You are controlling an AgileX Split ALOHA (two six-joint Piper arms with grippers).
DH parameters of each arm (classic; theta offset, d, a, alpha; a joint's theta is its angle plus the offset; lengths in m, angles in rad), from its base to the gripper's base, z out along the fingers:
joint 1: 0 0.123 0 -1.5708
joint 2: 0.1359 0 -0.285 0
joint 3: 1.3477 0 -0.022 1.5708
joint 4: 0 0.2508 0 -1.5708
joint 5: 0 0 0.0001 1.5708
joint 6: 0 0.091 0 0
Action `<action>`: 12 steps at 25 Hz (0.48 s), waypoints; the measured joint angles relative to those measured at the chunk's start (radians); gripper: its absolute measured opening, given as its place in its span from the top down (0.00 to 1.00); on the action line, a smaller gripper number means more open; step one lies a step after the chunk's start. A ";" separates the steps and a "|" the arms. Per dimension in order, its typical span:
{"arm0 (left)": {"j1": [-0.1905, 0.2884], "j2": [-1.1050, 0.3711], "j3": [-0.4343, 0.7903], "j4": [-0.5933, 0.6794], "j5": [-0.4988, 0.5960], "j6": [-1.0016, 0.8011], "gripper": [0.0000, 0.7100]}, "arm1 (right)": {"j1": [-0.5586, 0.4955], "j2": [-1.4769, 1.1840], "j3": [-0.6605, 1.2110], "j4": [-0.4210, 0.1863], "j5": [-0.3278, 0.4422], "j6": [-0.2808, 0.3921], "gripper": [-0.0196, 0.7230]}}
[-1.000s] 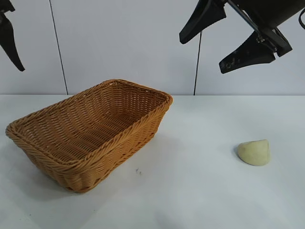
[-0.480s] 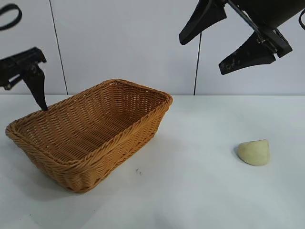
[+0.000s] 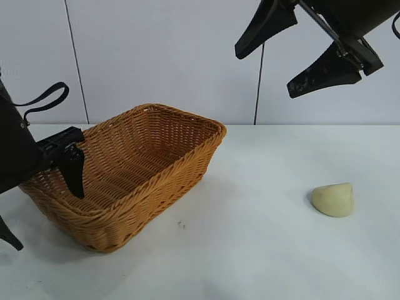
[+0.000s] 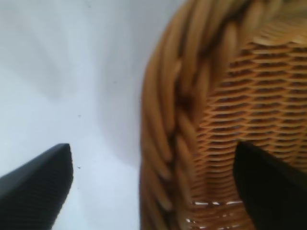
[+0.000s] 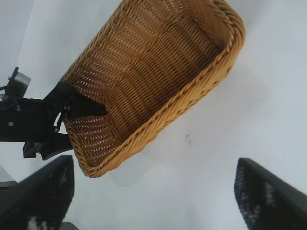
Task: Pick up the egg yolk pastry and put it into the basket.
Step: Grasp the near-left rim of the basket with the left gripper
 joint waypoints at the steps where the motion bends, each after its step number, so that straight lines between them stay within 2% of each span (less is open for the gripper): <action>1: 0.000 0.000 0.000 0.000 0.000 0.000 0.51 | 0.000 0.000 0.000 0.000 0.000 0.000 0.13; 3: 0.000 0.000 0.000 -0.003 -0.004 0.000 0.73 | 0.000 0.000 0.000 0.000 0.000 0.000 0.13; 4: 0.000 0.000 0.000 -0.006 -0.006 -0.001 0.81 | 0.000 0.000 0.000 0.000 0.000 0.000 0.13; 7: 0.000 0.001 -0.008 -0.006 0.003 -0.001 0.81 | 0.000 0.000 0.000 0.000 0.001 0.000 0.13; 12: 0.027 0.002 -0.111 -0.003 0.102 0.057 0.81 | 0.000 0.000 0.000 -0.001 0.007 0.000 0.13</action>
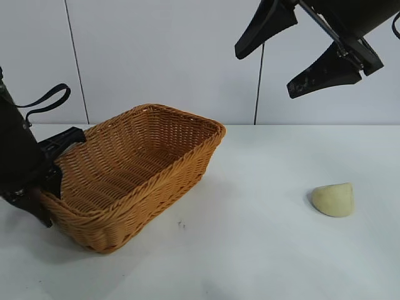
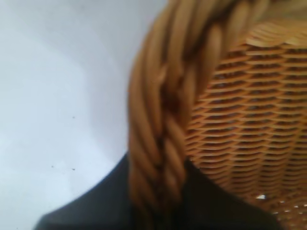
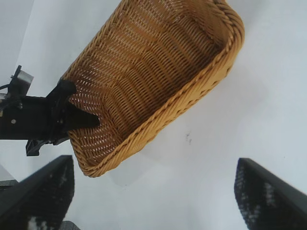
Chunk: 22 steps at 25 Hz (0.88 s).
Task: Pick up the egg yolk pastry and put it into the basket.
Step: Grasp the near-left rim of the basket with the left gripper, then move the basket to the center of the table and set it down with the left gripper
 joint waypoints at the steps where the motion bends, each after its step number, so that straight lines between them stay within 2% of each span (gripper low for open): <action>1: 0.010 0.000 -0.028 0.000 0.016 0.029 0.81 | 0.000 0.000 0.000 0.000 0.000 0.000 0.13; 6: 0.081 0.008 -0.158 -0.041 0.111 0.232 0.81 | 0.000 0.000 0.000 0.000 0.001 0.000 0.13; 9: 0.100 0.039 -0.227 -0.053 0.178 0.382 0.81 | 0.000 0.000 0.000 0.000 0.002 0.000 0.13; 15: 0.096 0.157 -0.381 -0.053 0.353 0.601 0.81 | 0.000 0.000 0.000 -0.001 0.013 0.000 0.13; 18: 0.078 0.211 -0.467 -0.052 0.432 0.700 0.81 | 0.000 0.000 0.000 -0.001 0.018 0.000 0.13; 22: 0.041 0.226 -0.525 -0.052 0.450 0.772 0.81 | 0.000 0.000 0.000 -0.002 0.019 0.000 0.13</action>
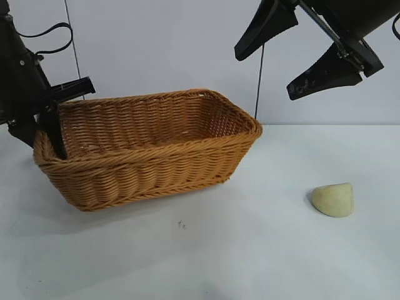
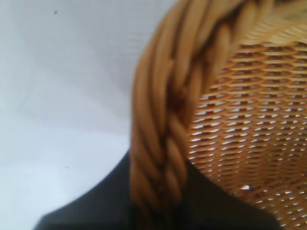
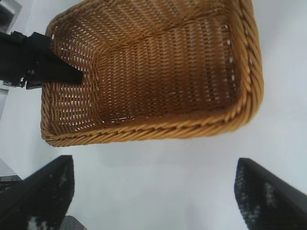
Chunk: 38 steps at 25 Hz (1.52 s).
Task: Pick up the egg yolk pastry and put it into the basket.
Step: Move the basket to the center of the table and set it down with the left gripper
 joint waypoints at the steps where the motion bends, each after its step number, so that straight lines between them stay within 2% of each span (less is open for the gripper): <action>1: -0.008 0.000 -0.004 0.000 -0.004 0.009 0.81 | 0.000 0.000 0.000 0.000 0.000 0.000 0.13; 5: -0.026 0.012 -0.005 0.000 -0.017 0.019 0.81 | 0.000 0.000 0.000 -0.003 0.000 0.000 0.13; 18: -0.027 0.138 0.001 0.013 -0.071 0.020 0.81 | 0.000 0.001 0.000 -0.017 0.001 0.000 0.13; 25: -0.027 0.139 0.001 0.013 -0.071 0.021 0.79 | 0.000 0.002 0.000 -0.017 0.001 0.000 0.13; 26: -0.027 0.141 0.001 0.013 -0.071 0.021 0.75 | 0.000 0.002 0.000 -0.018 0.001 0.000 0.13; 28: -0.027 0.147 0.001 0.012 -0.071 0.021 0.58 | 0.000 0.002 0.000 -0.017 0.001 0.000 0.13; 31: -0.027 0.149 0.001 0.012 -0.061 0.021 0.21 | 0.000 0.002 -0.001 -0.017 0.001 0.000 0.13; 32: -0.027 0.149 0.001 0.012 -0.055 0.021 0.15 | 0.000 0.002 -0.001 -0.017 0.001 0.000 0.13; 34: -0.027 0.149 0.001 0.011 -0.045 0.021 0.07 | 0.000 0.002 -0.001 -0.017 0.001 0.000 0.13; 38: -0.027 0.133 0.001 0.012 -0.033 0.022 0.03 | 0.000 0.002 -0.001 -0.017 0.001 0.000 0.13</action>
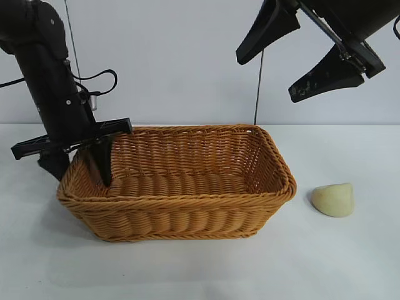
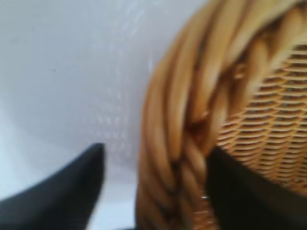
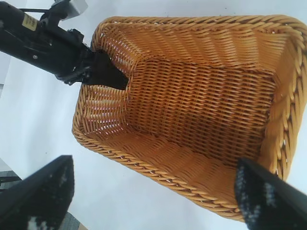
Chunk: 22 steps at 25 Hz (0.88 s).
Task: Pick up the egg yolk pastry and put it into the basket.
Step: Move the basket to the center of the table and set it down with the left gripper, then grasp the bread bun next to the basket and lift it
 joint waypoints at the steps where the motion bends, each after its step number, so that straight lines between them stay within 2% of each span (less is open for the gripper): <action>1: 0.000 -0.014 0.000 0.007 0.001 0.000 0.03 | 0.000 0.000 0.000 0.000 0.000 0.000 0.13; 4: 0.000 -0.071 -0.015 0.050 0.029 0.000 0.02 | 0.000 0.000 0.000 0.000 0.000 0.000 0.13; 10: 0.000 -0.159 -0.118 0.216 0.105 0.000 0.02 | 0.000 0.000 0.000 0.000 0.000 0.000 0.13; 14: 0.008 -0.163 -0.173 0.240 0.108 0.001 0.02 | 0.000 0.000 0.000 0.000 0.000 0.000 0.13; 17: 0.040 -0.163 -0.179 0.240 0.110 0.023 0.02 | 0.000 0.000 0.000 0.000 0.000 0.000 0.13; 22: 0.153 -0.163 -0.179 0.246 0.112 0.069 0.02 | 0.000 0.000 0.000 0.000 0.000 0.000 0.13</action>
